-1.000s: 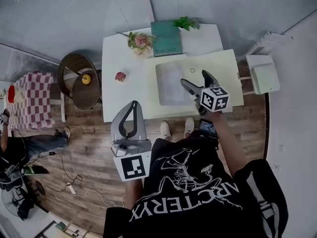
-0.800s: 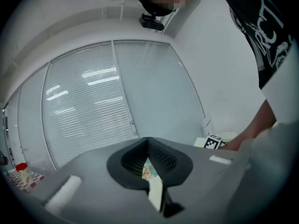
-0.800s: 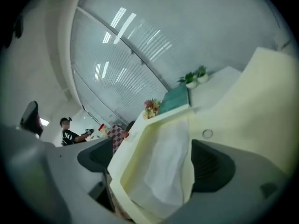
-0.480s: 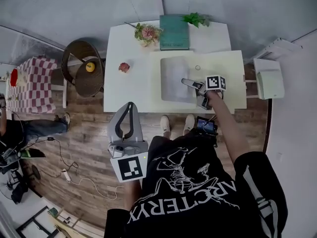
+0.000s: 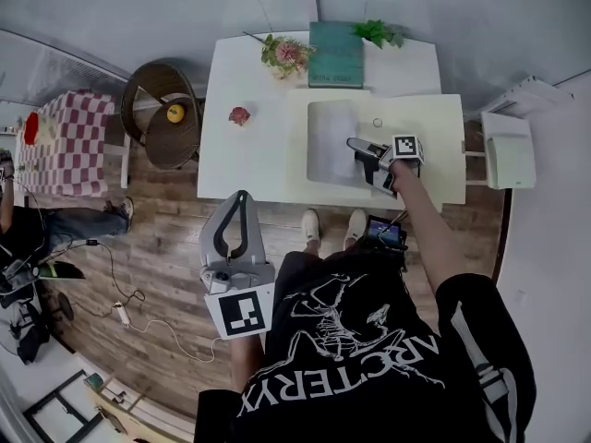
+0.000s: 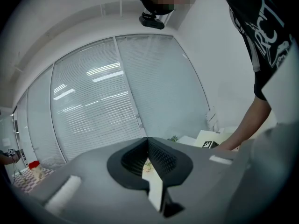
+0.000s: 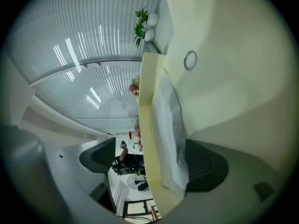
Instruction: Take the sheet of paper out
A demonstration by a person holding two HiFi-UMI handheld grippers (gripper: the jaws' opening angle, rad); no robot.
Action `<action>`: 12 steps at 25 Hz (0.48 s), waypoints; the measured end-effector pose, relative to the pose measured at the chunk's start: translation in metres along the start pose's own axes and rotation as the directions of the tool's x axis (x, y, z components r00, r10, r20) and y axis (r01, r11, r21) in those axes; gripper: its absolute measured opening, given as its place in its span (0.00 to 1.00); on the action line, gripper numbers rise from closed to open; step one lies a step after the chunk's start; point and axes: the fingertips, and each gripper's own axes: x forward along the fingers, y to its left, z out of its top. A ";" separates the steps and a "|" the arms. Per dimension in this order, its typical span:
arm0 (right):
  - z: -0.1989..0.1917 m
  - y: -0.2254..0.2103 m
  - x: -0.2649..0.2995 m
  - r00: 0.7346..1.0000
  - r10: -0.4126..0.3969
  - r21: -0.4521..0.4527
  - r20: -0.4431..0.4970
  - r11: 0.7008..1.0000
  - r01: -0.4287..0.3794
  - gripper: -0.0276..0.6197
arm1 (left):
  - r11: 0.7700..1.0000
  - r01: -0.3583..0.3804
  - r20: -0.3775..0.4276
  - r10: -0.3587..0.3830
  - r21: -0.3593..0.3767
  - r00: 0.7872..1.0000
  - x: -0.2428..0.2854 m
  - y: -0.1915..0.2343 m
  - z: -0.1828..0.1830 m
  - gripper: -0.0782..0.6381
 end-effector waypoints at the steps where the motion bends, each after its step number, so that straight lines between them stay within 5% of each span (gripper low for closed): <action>1: 0.000 0.001 0.004 1.000 0.014 0.013 -0.003 1.000 -0.014 0.78 | 1.000 -0.001 -0.001 0.001 0.000 1.000 -0.001 0.000 0.000 0.12; 7: -0.003 0.003 0.031 0.997 0.004 0.038 -0.076 0.999 -0.002 0.76 | 1.000 -0.010 -0.016 0.010 0.010 1.000 -0.007 0.003 -0.002 0.12; 8: -0.002 -0.003 0.033 0.996 -0.045 0.027 -0.077 0.999 0.047 0.68 | 1.000 -0.015 -0.017 0.015 0.007 1.000 -0.008 0.004 -0.003 0.12; 10: 0.000 -0.019 0.035 0.985 -0.160 -0.007 -0.060 0.987 0.160 0.16 | 1.000 -0.025 -0.027 0.025 0.000 0.999 -0.011 0.006 -0.006 0.12; 12: 0.000 -0.028 0.037 0.982 -0.182 -0.015 -0.047 0.983 0.182 0.18 | 0.999 -0.035 -0.036 0.035 -0.005 0.999 -0.014 0.009 -0.009 0.12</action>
